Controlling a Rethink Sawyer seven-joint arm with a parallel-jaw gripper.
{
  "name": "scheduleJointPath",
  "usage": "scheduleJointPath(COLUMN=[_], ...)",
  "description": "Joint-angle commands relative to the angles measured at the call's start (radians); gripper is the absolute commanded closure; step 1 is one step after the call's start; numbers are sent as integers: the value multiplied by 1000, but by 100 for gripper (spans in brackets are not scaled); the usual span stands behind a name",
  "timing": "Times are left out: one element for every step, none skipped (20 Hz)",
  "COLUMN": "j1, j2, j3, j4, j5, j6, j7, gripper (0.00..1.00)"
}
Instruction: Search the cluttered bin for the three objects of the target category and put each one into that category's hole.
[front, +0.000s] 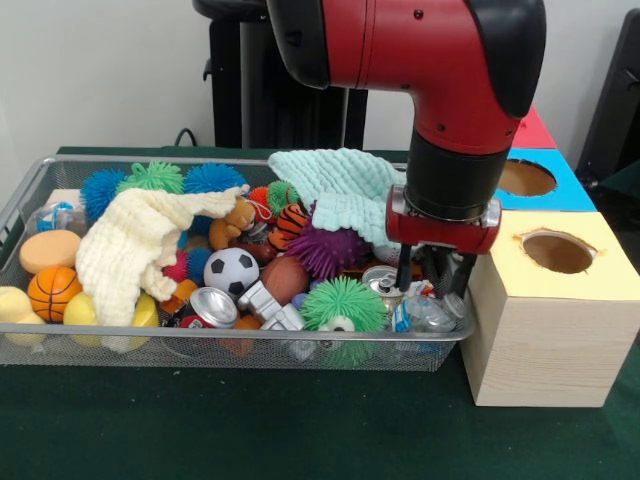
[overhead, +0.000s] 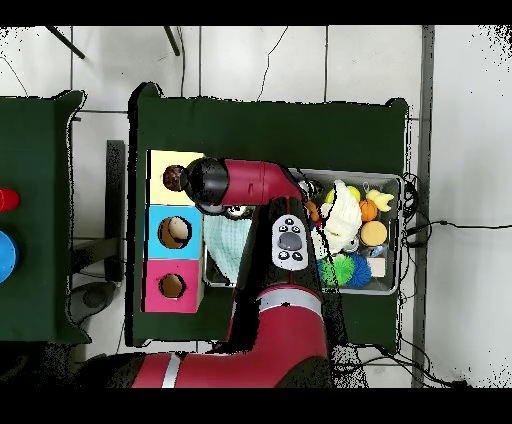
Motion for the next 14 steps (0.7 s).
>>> scheduleJointPath(j1=[-6,-2,1,6,6,6,3,1,-2,-4,-6,-6,-11,-16], j2=[60,60,59,58,59,60,61,63,63,67,70,73,77,82], j3=[24,21,19,14,12,10,12,12,11,10,9,7,12,18], j4=[-58,-58,-58,-60,-65,-70,-71,-71,-72,-70,-67,-73,-80,-86], j5=[36,38,39,40,38,37,35,32,25,24,22,15,16,18], j6=[8,8,9,12,18,24,28,31,40,47,53,42,54,67], j7=[173,180,183,187,183,180,170,162,148,143,138,131,121,110], gripper=[0,0,0,0,0,0,0,0,0,0,0,0,0,0])
